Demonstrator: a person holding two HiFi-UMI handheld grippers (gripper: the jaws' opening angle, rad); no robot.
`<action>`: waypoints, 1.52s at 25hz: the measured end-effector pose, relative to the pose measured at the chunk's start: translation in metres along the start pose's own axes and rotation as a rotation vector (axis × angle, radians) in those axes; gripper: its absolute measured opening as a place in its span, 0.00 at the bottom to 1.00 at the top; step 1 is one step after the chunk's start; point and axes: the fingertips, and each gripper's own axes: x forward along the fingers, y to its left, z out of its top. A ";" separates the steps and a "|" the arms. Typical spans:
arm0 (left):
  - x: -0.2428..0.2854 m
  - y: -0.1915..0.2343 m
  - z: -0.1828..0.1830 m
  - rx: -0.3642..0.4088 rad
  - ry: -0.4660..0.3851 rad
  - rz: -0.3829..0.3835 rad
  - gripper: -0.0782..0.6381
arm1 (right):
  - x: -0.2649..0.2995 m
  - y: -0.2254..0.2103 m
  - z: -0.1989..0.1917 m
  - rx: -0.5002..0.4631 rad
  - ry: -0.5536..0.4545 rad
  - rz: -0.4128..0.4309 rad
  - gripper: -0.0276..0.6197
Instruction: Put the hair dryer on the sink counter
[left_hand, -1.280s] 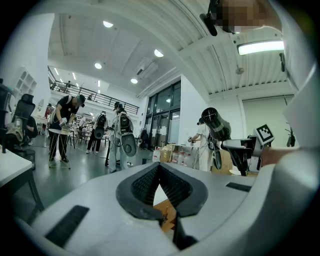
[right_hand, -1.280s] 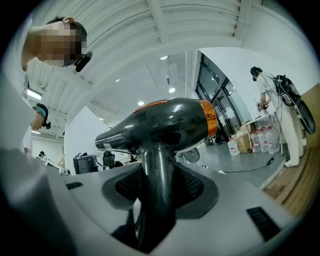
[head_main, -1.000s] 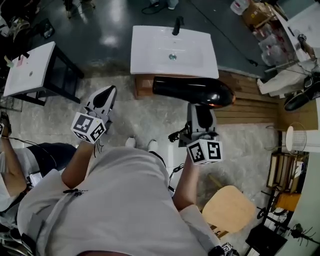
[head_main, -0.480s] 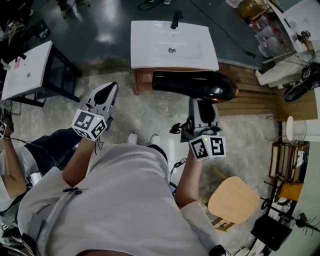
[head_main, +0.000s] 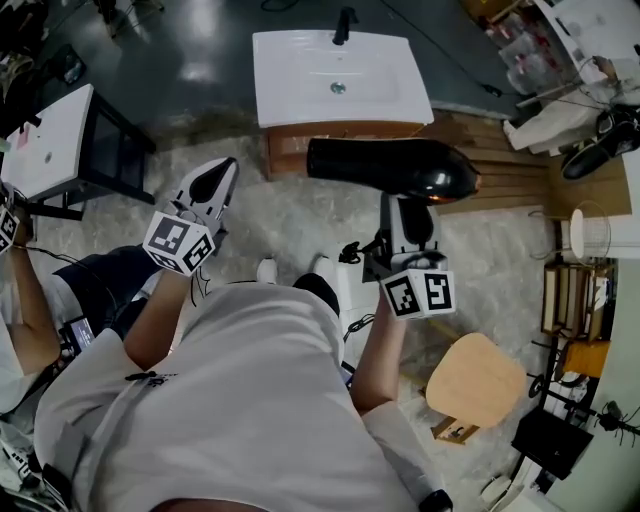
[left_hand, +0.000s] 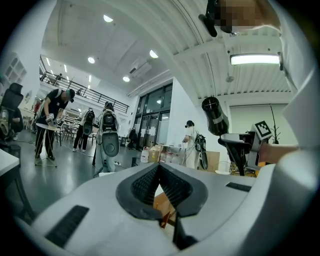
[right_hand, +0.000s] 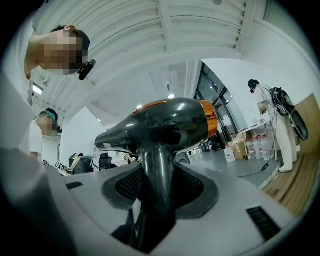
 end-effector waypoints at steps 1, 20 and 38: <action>0.001 -0.001 0.000 -0.002 0.001 -0.004 0.11 | -0.002 -0.001 0.001 0.000 -0.001 -0.003 0.32; 0.055 -0.056 -0.009 0.001 0.002 0.018 0.11 | -0.003 -0.062 0.015 -0.001 0.002 0.083 0.32; 0.134 -0.104 -0.008 0.015 0.013 0.073 0.11 | 0.012 -0.160 0.032 0.061 0.006 0.151 0.32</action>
